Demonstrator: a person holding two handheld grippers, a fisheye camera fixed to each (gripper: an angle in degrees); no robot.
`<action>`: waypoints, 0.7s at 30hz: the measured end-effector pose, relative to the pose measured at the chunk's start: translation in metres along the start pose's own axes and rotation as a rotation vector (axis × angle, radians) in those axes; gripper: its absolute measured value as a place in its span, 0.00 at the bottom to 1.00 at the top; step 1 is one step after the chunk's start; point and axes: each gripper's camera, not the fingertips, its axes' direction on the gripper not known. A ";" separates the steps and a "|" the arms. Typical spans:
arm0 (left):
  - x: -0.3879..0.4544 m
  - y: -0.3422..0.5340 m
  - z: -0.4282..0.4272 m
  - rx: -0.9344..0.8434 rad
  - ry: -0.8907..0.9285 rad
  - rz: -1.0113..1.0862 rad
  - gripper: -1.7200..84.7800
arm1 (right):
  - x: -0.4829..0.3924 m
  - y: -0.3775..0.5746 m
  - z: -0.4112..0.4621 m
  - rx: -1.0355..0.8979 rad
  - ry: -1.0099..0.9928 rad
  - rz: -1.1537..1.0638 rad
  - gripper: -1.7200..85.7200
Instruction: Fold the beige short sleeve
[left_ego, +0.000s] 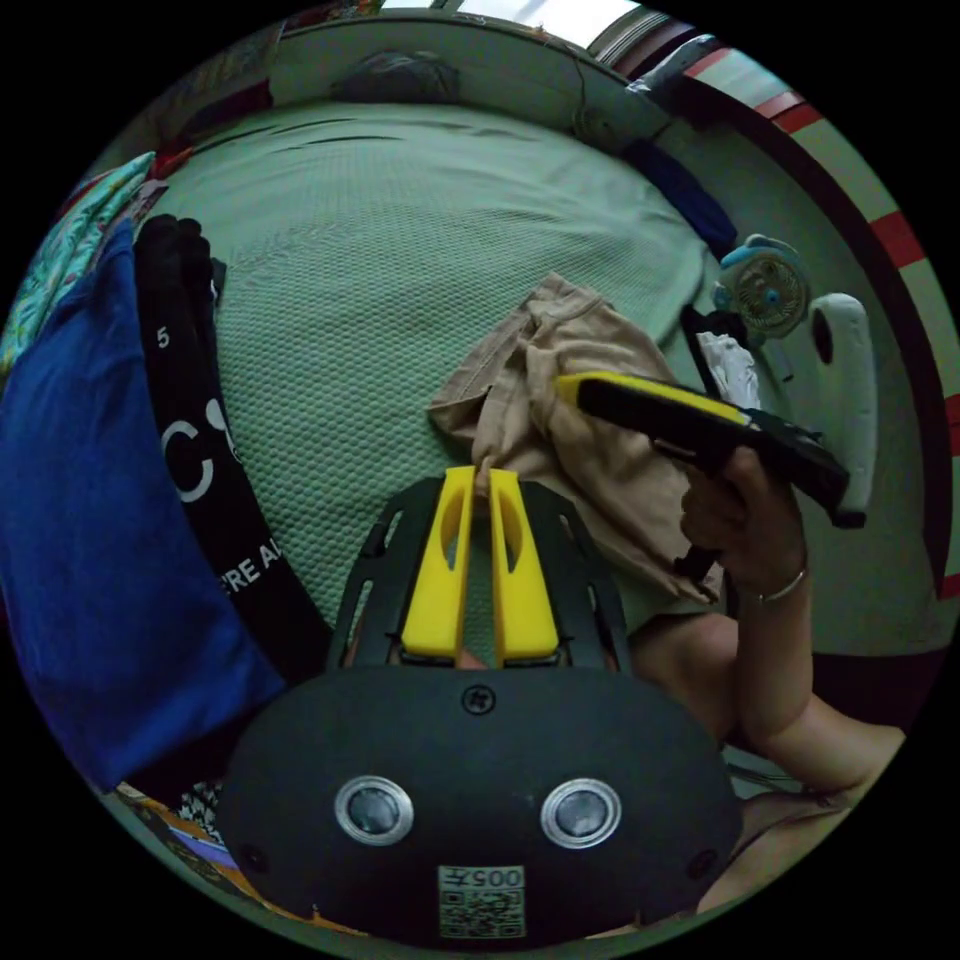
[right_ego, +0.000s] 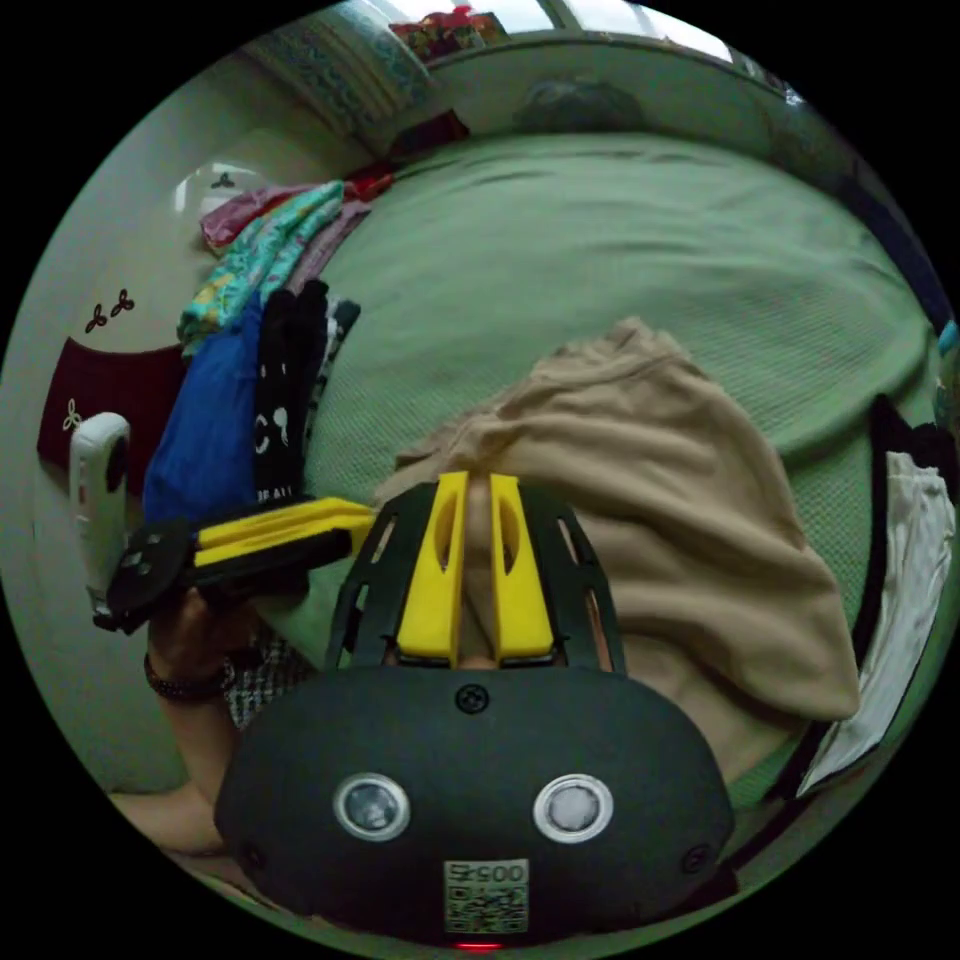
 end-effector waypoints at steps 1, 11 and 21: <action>0.000 -0.001 -0.001 0.010 -0.029 -0.020 0.04 | 0.004 -0.001 0.010 -0.039 0.002 0.004 0.07; 0.001 -0.019 0.003 0.099 0.013 -0.062 0.10 | 0.007 0.022 -0.013 0.036 0.038 -0.079 0.07; 0.028 -0.055 0.030 0.089 -0.043 -0.029 0.20 | 0.071 0.058 -0.064 0.211 0.074 0.063 0.07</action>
